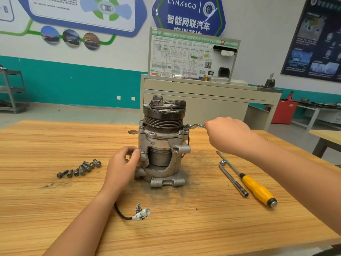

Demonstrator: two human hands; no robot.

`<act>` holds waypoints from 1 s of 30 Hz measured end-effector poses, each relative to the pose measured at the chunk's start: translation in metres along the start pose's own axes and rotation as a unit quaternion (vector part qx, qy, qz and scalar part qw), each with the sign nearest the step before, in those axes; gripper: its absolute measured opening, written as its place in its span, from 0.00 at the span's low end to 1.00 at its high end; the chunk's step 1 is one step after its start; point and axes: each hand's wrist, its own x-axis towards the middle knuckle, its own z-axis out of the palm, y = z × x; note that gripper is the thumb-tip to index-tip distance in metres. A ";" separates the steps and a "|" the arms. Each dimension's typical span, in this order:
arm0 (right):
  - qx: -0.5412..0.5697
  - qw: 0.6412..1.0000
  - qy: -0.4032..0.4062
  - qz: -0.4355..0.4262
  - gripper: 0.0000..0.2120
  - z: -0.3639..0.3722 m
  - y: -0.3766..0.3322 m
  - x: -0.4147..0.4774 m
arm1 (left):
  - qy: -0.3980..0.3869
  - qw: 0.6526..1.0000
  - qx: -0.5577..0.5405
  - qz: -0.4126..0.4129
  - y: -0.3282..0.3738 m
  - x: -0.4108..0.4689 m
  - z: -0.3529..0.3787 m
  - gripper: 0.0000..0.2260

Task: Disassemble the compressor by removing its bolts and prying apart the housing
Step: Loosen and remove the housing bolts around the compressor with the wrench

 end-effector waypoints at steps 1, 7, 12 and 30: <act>-0.015 1.000 0.000 -0.011 0.11 -0.002 -0.003 0.000 | 0.001 1.000 0.001 -0.001 0.000 0.000 0.000 0.07; -0.120 0.991 0.004 -0.055 0.10 -0.005 -0.010 0.001 | 0.003 1.000 -0.007 -0.003 0.000 0.000 0.000 0.07; -0.094 0.993 0.008 -0.070 0.12 0.005 0.007 0.007 | 0.003 1.000 -0.005 -0.004 0.001 0.000 0.000 0.07; -0.077 0.976 0.156 -0.133 0.13 0.053 0.015 0.090 | 0.005 0.998 -0.046 -0.030 -0.001 -0.004 0.003 0.07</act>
